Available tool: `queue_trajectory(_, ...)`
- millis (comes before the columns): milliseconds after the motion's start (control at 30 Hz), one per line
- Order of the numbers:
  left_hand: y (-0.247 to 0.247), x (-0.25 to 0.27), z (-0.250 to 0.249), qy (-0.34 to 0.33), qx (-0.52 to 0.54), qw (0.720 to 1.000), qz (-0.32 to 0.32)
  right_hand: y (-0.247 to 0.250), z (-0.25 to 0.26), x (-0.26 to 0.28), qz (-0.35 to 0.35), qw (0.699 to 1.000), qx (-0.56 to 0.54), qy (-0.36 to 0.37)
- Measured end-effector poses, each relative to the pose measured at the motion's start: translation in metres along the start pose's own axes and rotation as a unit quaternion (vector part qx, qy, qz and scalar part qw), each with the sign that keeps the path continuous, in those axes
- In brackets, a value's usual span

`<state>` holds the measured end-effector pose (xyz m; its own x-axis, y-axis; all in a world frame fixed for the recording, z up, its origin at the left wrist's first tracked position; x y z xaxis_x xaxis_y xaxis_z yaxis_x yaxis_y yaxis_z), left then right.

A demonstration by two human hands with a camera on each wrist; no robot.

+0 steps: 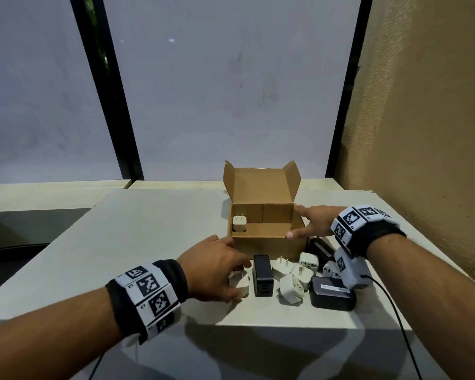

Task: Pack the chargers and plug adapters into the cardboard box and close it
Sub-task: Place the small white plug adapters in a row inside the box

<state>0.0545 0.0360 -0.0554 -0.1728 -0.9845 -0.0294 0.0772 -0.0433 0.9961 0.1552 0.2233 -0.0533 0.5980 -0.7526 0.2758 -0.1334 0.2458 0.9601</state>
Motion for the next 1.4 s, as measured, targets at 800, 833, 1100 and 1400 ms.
queue_trajectory(800, 0.021, -0.127, 0.073, 0.080, 0.124, 0.989, 0.000, 0.001, 0.008, -0.007, -0.018, 0.997, 0.048, 0.065)
queue_trajectory(833, 0.017, -0.132, 0.074, 0.084, 0.120, 0.989, 0.008, 0.002, 0.008, -0.007, -0.018, 0.996, 0.052, 0.067)
queue_trajectory(1100, -0.004, -0.156, 0.079, 0.121, 0.074, 0.988, 0.055, -0.001, 0.008, -0.014, -0.019, 0.995, 0.050, 0.085)
queue_trajectory(1400, -0.021, -0.155, 0.078, 0.151, 0.042, 0.984, 0.090, 0.001, 0.010, -0.014, -0.028, 0.993, 0.048, 0.106)
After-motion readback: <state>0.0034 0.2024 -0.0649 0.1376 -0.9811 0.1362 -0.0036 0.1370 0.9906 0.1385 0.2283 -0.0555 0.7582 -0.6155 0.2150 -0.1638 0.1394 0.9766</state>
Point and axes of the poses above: each hand's wrist, its own x-axis away from the middle knuckle, its own y-axis out of the back of the hand, z = x × y, the point moved 9 cm from there along -x, towards the middle knuckle, and after that the axes turned 1 degree about -z, right-handed, at the moved point
